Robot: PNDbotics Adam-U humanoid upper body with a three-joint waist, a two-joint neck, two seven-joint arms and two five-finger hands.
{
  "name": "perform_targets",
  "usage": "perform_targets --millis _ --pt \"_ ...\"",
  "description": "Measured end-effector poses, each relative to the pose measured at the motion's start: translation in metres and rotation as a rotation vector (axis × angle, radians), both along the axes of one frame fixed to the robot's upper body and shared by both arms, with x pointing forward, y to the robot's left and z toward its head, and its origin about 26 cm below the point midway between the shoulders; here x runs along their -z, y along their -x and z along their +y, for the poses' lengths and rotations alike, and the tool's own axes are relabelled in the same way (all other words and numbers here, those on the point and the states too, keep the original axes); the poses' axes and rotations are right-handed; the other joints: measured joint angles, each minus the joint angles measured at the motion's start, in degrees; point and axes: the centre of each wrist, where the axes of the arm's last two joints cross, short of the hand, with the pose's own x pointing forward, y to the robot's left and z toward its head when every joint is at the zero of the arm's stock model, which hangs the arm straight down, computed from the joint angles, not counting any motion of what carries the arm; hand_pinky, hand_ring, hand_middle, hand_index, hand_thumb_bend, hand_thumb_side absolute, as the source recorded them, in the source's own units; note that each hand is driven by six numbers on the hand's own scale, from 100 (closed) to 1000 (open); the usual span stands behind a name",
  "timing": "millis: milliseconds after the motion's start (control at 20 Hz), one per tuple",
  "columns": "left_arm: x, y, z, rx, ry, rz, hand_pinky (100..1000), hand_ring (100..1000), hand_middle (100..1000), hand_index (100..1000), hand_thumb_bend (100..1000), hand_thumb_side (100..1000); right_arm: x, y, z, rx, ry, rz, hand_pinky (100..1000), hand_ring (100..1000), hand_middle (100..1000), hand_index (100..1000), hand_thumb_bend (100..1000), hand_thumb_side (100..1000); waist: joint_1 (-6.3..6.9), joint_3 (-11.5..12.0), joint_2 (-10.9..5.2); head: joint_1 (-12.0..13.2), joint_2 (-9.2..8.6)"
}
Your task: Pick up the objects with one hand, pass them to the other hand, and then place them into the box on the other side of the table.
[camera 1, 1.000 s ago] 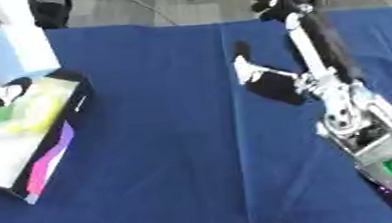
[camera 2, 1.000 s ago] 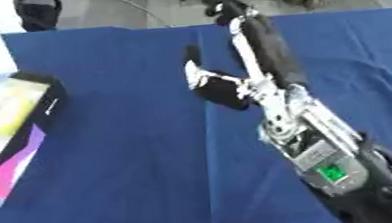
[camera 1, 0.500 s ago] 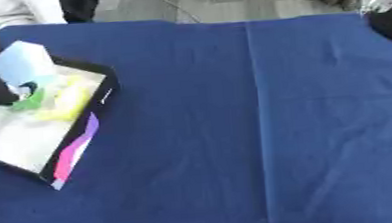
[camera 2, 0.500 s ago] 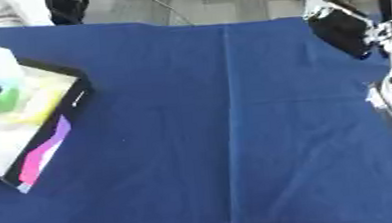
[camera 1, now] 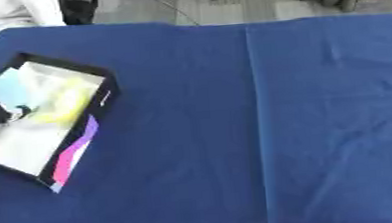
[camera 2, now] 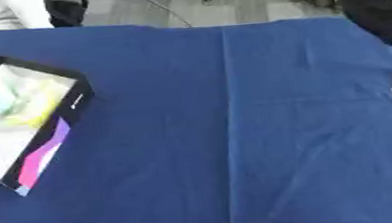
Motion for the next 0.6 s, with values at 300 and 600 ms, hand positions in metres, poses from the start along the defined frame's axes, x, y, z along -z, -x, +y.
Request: perform_targets --millis 300,600 --pt "0.004 -0.005 0.005 -0.062 -0.010 0.077 958 909 804 909 560 661 0.000 0.000 -0.002 0.006 -0.023 -0.004 848 756 769 862 100 193 0.02 0.1 0.00 -0.5 0.00" --pt "-0.052 -0.013 -0.027 0.037 0.053 -0.156 706 762 736 876 262 984 0.004 0.001 -0.010 0.015 -0.055 0.005 843 765 789 860 100 289 -0.21 1.4 -0.32 -4.4 0.06"
